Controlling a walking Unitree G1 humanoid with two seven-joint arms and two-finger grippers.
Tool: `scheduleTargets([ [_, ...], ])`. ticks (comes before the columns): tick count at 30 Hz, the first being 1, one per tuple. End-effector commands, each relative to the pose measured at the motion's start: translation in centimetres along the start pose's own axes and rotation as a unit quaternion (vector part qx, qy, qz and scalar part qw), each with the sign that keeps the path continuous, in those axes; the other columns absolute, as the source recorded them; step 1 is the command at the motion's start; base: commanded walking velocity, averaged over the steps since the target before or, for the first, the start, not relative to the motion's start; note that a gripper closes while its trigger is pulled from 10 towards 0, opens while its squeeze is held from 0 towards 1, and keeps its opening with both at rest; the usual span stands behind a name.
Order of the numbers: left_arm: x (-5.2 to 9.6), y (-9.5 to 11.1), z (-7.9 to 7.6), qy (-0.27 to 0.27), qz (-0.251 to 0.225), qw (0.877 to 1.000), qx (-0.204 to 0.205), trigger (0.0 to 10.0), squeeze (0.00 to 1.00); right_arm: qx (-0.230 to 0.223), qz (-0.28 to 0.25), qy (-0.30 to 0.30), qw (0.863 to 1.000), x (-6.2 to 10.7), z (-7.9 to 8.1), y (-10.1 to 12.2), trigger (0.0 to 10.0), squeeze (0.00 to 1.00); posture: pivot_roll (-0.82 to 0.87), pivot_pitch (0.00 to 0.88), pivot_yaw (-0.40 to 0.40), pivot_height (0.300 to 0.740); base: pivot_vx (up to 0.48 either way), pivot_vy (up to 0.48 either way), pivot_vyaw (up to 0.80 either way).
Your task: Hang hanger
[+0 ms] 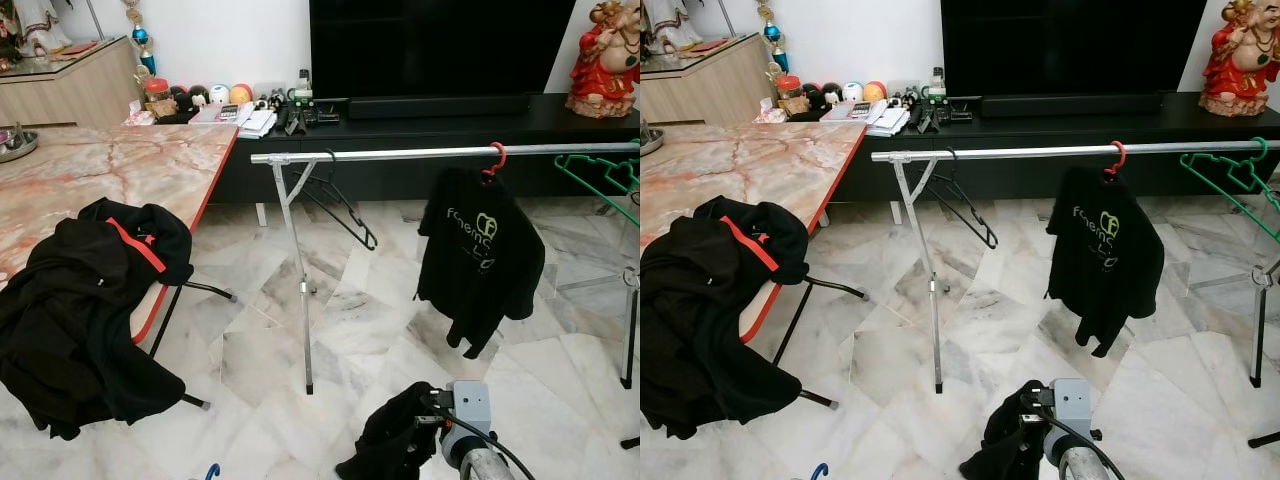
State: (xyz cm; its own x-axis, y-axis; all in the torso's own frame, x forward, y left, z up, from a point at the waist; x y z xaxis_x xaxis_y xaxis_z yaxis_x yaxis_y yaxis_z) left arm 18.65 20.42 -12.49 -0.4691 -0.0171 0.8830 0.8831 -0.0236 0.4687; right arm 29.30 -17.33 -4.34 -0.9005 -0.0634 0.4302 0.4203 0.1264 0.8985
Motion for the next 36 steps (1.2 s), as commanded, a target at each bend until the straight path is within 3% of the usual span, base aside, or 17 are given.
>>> scheduleTargets([
  [1,0.1,-0.3,0.3,0.003,0.003,1.0,-0.004,10.0,0.0,0.0,-0.014,-0.004,1.0,-0.1,0.0,0.5,10.0,0.0,0.05,0.0,0.05,0.74,-0.24,0.0,0.0],
  [31,0.0,-0.1,0.3,0.007,0.0,1.0,0.004,10.0,0.0,0.002,-0.04,-0.005,0.999,-0.3,0.1,1.8,10.0,0.0,0.06,0.016,0.043,0.74,-0.217,0.0,0.0],
  [36,0.1,0.7,0.3,0.014,-0.03,0.999,-0.019,10.0,0.0,0.005,-0.042,-0.007,0.999,-0.3,-0.2,1.9,10.0,0.0,0.06,0.021,0.041,0.74,0.0,0.0,0.0],
])
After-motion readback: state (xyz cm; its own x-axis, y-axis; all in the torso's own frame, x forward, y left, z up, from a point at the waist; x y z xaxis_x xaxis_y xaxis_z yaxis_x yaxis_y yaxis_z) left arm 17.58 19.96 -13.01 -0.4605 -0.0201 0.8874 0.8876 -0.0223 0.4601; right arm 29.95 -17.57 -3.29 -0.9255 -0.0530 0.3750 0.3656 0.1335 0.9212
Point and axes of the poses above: a point about 5 cm out from each wrist's last joint towards the gripper, its own x axis pointing back from the gripper into the wrist, its own y axis along the axis of the wrist's last joint, z = x × y, the point moved 4 cm from there along -x, pointing out of the wrist towards the gripper, and after that the axes turned 9 degrees about x, right-handed, at the moved point
